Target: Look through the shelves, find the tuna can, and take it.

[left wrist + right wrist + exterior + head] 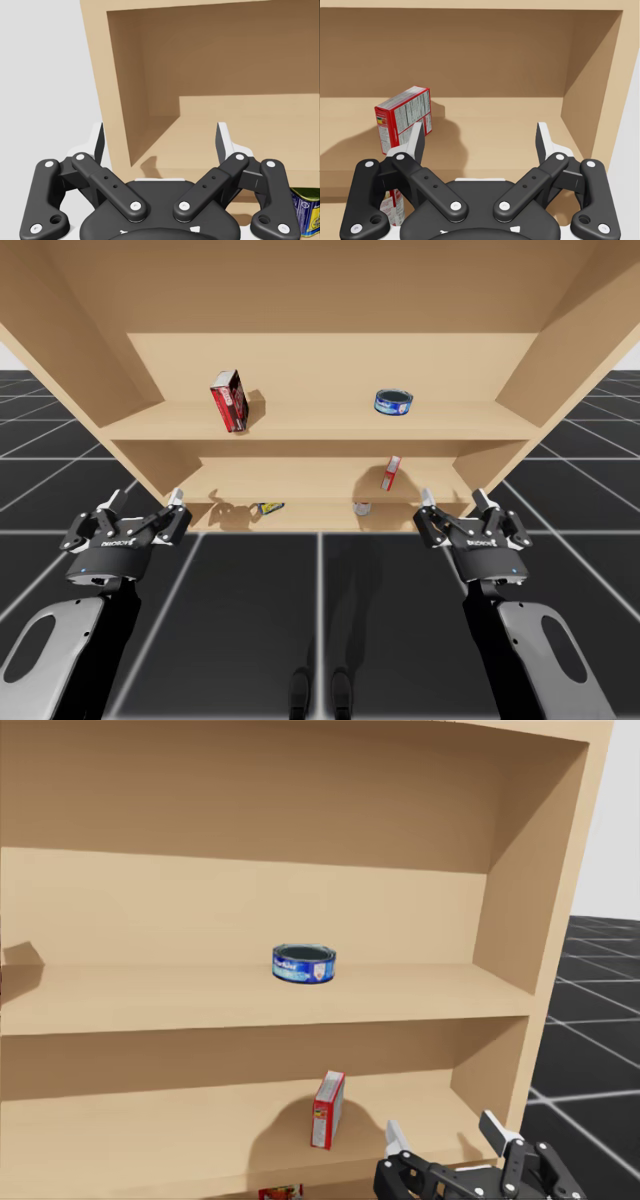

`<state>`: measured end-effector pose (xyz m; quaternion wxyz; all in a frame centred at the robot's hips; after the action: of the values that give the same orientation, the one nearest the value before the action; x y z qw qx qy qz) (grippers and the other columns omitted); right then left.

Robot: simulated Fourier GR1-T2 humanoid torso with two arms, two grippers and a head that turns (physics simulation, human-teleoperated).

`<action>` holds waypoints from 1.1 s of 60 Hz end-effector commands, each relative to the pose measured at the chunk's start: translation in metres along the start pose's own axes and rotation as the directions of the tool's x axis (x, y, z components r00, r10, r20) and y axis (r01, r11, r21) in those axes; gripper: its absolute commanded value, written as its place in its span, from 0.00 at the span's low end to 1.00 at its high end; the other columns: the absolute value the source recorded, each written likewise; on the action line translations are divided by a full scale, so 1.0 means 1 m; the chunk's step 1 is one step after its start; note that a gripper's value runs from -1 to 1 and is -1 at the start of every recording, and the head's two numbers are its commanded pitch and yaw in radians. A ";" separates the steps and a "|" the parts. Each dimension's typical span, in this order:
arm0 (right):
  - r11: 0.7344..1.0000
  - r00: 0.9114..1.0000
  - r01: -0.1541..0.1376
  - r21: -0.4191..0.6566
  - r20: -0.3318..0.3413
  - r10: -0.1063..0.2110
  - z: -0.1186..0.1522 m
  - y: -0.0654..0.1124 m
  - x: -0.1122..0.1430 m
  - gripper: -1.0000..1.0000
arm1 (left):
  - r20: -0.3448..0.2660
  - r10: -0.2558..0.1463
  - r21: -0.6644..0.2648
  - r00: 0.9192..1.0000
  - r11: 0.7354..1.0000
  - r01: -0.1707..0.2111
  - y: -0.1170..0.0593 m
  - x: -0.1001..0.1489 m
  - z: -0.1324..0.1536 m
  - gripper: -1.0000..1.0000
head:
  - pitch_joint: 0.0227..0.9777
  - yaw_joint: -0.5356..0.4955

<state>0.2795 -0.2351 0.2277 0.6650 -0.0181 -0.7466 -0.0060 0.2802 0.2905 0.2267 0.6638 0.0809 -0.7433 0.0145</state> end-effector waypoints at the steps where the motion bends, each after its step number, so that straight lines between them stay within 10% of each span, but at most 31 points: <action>1: 1.000 1.000 -0.002 0.003 0.001 0.002 0.000 0.000 0.000 0.00 | 0.000 -0.002 0.000 1.000 1.000 0.002 -0.001 0.000 0.000 0.00 | 0.29 0.25; 11: 0.999 0.999 0.039 0.019 0.015 -0.039 0.008 0.002 0.014 0.00 | -0.002 0.001 0.002 1.000 1.000 -0.001 0.000 0.000 0.000 0.00 | 0.28 0.27; 15: 1.000 0.998 -0.007 0.011 0.059 0.006 0.019 0.006 0.034 0.00 | -0.004 0.002 0.005 1.000 1.000 -0.002 0.000 0.000 0.000 0.00 | 0.29 0.28; 26: 0.999 0.998 0.005 0.031 0.069 -0.007 0.039 0.013 0.076 0.00 | -0.005 0.000 0.002 1.000 1.000 0.000 -0.001 0.000 0.000 0.00 | 0.29 0.29; 42: 0.994 0.992 -0.075 0.081 0.112 0.065 0.048 0.028 0.137 0.00 | -0.009 -0.005 0.003 1.000 1.000 0.005 -0.001 0.000 0.001 0.00 | 0.30 0.27; 66: 0.986 0.988 -0.117 0.116 0.112 0.105 0.007 0.051 0.162 0.00 | -0.022 -0.008 0.003 1.000 1.000 0.008 -0.001 0.000 0.001 0.00 | 0.29 0.27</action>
<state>0.2404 -0.1911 0.3802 0.5835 -0.0237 -0.8090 0.0667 0.2792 0.2891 0.2263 0.6710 0.0843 -0.7365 0.0130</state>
